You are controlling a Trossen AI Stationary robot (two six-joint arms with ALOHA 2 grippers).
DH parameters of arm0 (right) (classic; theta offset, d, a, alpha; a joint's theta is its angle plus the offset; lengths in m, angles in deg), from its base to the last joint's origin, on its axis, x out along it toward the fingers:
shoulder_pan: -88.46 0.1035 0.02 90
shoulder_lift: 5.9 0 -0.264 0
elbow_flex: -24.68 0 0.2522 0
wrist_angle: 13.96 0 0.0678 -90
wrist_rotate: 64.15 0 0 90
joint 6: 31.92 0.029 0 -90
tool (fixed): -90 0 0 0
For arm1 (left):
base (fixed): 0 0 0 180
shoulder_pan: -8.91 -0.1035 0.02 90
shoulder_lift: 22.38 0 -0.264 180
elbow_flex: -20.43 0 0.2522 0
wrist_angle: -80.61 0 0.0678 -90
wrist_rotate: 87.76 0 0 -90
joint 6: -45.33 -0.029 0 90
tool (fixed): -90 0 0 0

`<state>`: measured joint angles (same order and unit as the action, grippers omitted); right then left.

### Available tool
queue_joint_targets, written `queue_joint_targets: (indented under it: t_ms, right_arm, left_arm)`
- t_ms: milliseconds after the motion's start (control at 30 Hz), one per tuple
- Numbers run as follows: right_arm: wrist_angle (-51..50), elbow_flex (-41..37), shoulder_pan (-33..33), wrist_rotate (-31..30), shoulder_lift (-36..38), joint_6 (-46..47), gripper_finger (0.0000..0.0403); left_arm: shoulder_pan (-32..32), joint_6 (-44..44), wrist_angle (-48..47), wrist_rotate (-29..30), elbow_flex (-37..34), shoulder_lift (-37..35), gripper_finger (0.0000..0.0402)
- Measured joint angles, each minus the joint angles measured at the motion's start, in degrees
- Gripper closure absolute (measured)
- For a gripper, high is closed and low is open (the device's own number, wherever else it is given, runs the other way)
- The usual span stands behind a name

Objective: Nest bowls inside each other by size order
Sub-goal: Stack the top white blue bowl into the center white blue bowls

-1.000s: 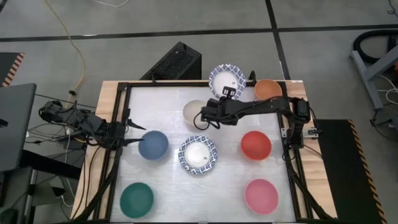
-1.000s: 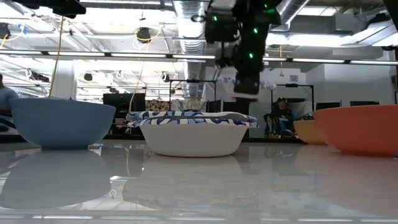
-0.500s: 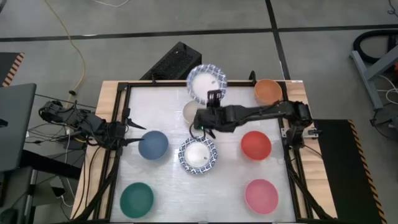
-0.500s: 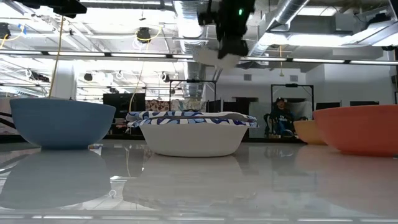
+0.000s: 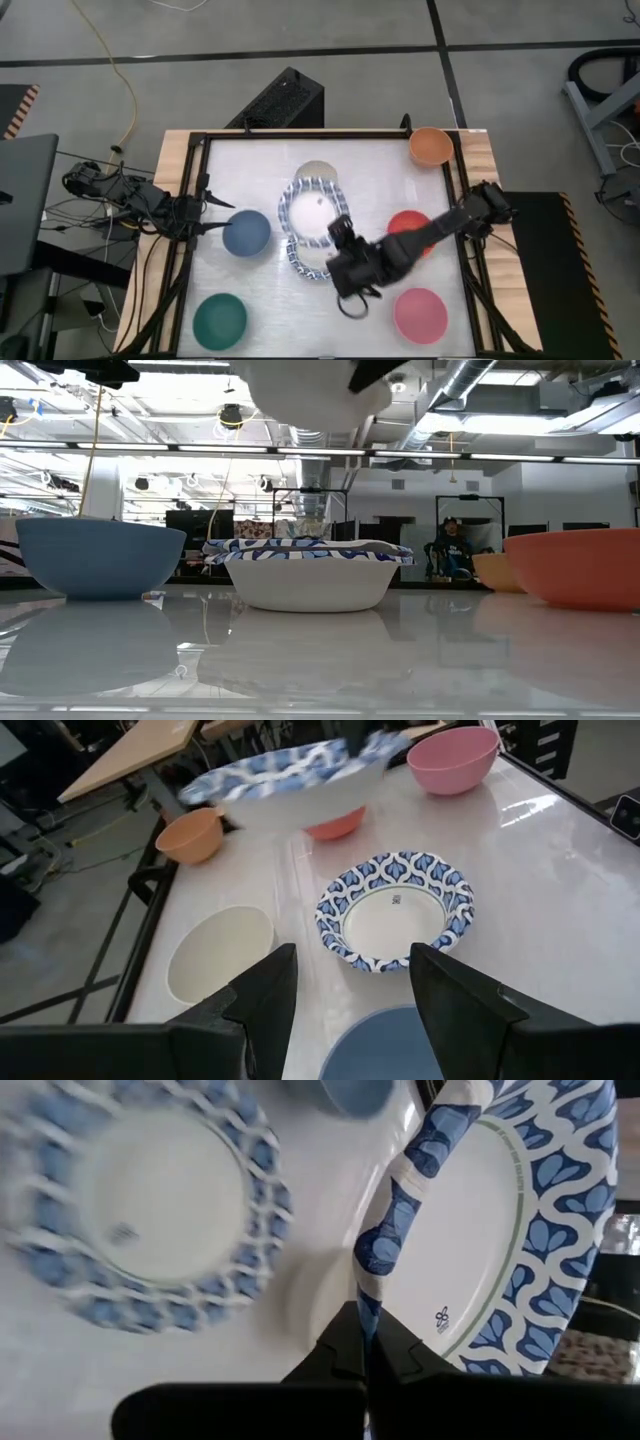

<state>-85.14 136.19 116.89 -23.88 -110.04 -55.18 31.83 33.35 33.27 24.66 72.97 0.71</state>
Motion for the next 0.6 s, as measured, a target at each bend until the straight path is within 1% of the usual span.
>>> queue_joint_targets:
  t_ms: [100,200,367,500,600]
  right_arm:
    - [-2.61,0.0,4.2,0.6,0.0,7.46,0.0397]
    - [-5.82,0.0,8.46,-0.46,0.0,16.93,0.0397]
    - [-13.28,-0.02,15.13,-7.74,0.0,32.92,0.0397]
    - [-15.22,-1.85,18.54,-11.32,0.04,40.38,0.0397]
    - [-15.85,-3.07,19.33,-11.52,0.02,43.8,0.0397]
  left_arm:
    - [0.0,1.37,0.02,-1.5,0.0,0.0,0.0216]
    - [0.02,0.84,0.04,-4.21,0.0,0.0,0.0216]
    - [0.02,0.26,1.23,-7.9,0.0,0.0,0.0216]
    - [0.02,-0.28,1.66,-10.02,0.0,0.0,0.0216]
    - [0.02,-0.69,1.64,-9.69,0.0,0.0,0.0217]
